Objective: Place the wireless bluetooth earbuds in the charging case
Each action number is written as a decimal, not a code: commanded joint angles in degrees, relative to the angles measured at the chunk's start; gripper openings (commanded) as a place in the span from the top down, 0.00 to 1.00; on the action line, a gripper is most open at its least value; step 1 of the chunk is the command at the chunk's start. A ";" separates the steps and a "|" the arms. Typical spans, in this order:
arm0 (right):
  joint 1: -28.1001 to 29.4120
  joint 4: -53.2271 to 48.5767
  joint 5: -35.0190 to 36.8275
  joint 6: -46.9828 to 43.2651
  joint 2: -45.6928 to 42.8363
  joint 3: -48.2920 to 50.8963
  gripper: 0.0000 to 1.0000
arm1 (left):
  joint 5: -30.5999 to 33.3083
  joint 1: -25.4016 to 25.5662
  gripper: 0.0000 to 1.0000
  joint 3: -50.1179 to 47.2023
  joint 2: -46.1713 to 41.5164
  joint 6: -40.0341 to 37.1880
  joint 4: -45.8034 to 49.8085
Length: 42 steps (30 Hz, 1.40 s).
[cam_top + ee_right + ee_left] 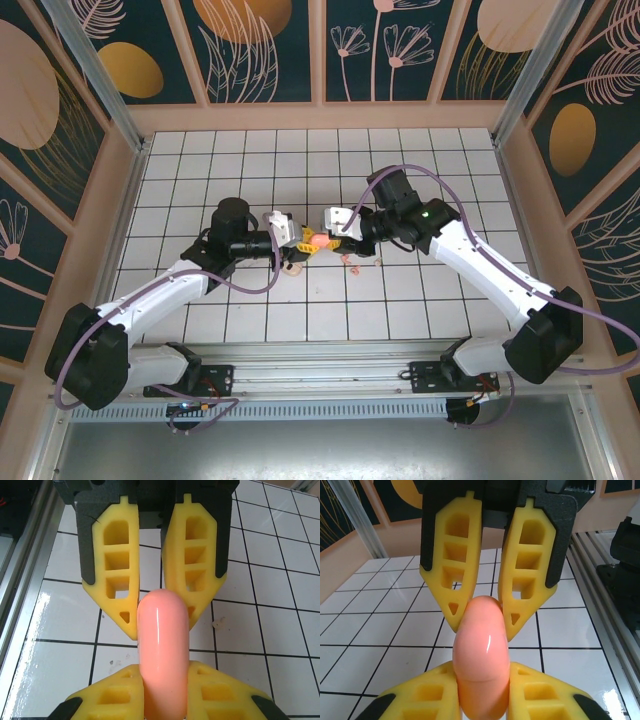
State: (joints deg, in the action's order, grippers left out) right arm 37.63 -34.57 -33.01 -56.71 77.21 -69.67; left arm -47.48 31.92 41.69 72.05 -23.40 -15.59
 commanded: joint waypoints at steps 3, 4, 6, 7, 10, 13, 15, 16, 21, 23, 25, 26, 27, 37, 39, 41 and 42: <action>0.11 4.38 -1.28 2.52 -0.73 -0.36 0.66 | -1.28 0.42 0.84 1.45 0.29 -0.77 -0.27; -0.29 4.85 -1.89 3.15 -0.83 -0.17 0.63 | -1.17 0.42 0.84 1.37 0.24 -0.83 -0.15; -1.20 5.72 -3.28 4.09 -0.92 0.14 0.61 | -1.15 0.42 0.84 1.40 0.19 -0.95 -0.03; -1.63 6.19 -3.90 4.39 -1.00 0.31 0.61 | -1.13 0.42 0.84 1.37 0.21 -0.95 -0.04; -2.68 7.34 -5.02 4.92 -1.14 0.67 0.61 | -1.28 0.42 0.84 1.38 0.27 -1.04 0.29; -3.79 8.52 -5.98 5.66 -1.49 0.92 0.61 | -1.43 0.37 0.84 1.37 0.34 -1.02 0.30; -4.76 9.39 -7.67 6.03 -2.03 1.09 0.61 | -1.37 0.42 0.84 1.42 0.50 -1.03 0.34; -5.16 9.83 -8.63 6.17 -2.36 1.20 0.61 | -1.17 0.42 0.84 1.33 0.60 -0.99 0.46; -5.96 11.40 -12.27 6.54 -3.70 2.31 0.61 | -1.46 0.44 0.85 1.29 0.99 -0.79 0.14; -8.08 12.10 -12.68 7.00 -3.98 2.99 0.61 | -1.73 0.42 0.85 1.07 0.90 -0.47 -0.42; -8.36 12.41 -12.30 7.16 -3.98 3.53 0.61 | -2.08 0.40 0.85 0.94 0.68 -0.09 -1.14; -8.35 12.42 -12.01 7.23 -3.91 3.66 0.61 | -2.16 0.41 0.85 0.78 0.53 0.23 -1.68; -8.36 12.49 -11.87 7.37 -3.90 3.82 0.61 | -2.26 0.42 0.85 0.55 0.46 0.57 -2.26; -12.76 20.71 -22.00 16.88 -6.46 7.26 0.57 | -0.07 0.42 0.85 -8.81 2.24 14.33 -27.42; -14.50 23.22 -24.25 21.63 -7.30 8.41 0.57 | 0.61 0.42 0.85 -11.88 3.91 19.21 -36.50; -15.54 23.86 -23.29 26.66 -7.98 9.05 0.57 | 2.28 0.42 0.86 -14.05 5.93 22.22 -42.12; -15.91 23.71 -21.84 29.06 -8.17 9.20 0.56 | 2.86 0.37 0.86 -14.75 6.83 23.15 -43.94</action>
State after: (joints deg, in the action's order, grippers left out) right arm 22.52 -15.11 -52.29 -36.86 70.98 -61.41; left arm -46.26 32.05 28.75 77.10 -7.77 -44.66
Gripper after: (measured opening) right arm 0.435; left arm 0.175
